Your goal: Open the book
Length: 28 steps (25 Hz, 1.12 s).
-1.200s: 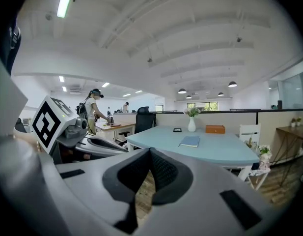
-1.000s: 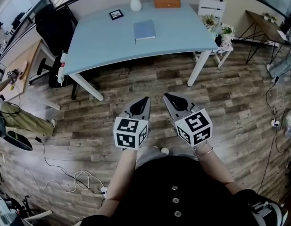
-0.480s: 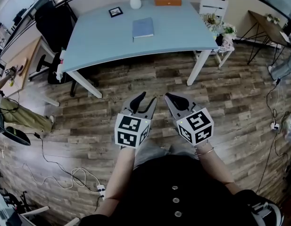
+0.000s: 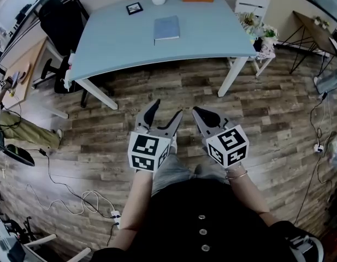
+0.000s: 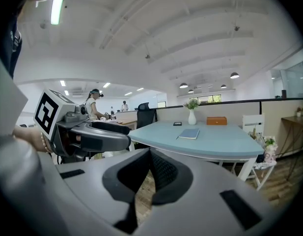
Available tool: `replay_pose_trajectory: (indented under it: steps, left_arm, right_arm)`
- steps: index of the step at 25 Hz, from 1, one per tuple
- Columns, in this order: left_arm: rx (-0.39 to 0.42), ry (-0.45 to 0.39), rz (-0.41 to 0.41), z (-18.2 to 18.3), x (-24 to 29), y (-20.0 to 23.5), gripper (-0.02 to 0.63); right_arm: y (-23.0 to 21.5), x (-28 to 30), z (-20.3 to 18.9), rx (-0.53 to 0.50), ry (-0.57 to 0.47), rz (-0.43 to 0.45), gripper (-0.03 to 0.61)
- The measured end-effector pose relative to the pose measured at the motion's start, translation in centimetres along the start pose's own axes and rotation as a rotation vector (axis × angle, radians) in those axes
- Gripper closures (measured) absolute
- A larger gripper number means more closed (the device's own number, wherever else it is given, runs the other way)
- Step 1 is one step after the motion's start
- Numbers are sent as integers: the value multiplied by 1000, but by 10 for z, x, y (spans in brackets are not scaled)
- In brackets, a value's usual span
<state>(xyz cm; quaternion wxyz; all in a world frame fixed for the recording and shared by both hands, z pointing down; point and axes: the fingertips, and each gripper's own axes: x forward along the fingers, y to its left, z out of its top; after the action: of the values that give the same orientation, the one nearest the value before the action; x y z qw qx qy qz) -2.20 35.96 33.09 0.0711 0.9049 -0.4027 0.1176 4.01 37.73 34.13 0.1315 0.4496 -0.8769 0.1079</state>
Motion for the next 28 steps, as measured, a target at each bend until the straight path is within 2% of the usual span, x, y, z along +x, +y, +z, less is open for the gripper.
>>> replay_pose_trajectory:
  steps: [8,13,17,28]
  left_arm:
    - [-26,-42,0,16,36,47,337]
    - [-32,-47,-24,33,68,84,337]
    - [-67,-68,-48,48,92,119,337]
    - [-66,-40,-96,60,157,204,337]
  right_arm:
    - [-32,44,14,9,3,-27,575]
    - [-58,81,30,22,8,-53,575]
    - [-76,116,44,24,12,-71,575]
    - [-120,210,77,21,12,-100,575]
